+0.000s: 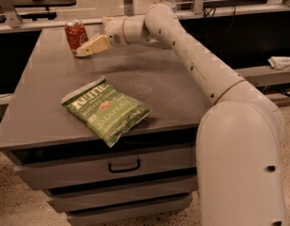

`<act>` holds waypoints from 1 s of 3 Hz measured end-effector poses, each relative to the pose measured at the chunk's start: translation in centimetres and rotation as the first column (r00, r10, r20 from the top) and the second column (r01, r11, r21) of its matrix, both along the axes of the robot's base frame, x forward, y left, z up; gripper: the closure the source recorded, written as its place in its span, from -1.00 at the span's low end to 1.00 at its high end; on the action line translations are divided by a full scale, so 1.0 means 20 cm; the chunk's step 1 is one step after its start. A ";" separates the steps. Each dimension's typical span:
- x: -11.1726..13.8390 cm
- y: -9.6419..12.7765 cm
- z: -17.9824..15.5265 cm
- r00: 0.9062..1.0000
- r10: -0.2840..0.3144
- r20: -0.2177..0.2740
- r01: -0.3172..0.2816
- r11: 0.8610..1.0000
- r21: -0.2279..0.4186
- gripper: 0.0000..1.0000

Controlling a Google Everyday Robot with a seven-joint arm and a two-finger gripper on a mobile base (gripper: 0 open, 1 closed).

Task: Pick coke can

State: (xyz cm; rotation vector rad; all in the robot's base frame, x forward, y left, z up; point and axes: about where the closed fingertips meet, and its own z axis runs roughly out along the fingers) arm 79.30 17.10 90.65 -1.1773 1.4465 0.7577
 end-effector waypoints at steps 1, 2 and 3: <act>0.00 0.15 -0.06 1.000 -0.002 -0.019 0.003 1.000 0.021 -1.00; 0.01 0.26 -0.09 0.999 -0.013 -0.030 0.014 0.999 0.042 -1.00; 0.03 0.32 -0.10 0.999 -0.036 -0.023 0.037 0.998 0.059 -0.67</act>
Offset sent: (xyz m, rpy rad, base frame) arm 0.0070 0.0751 -0.0224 0.0702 0.0384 -0.0378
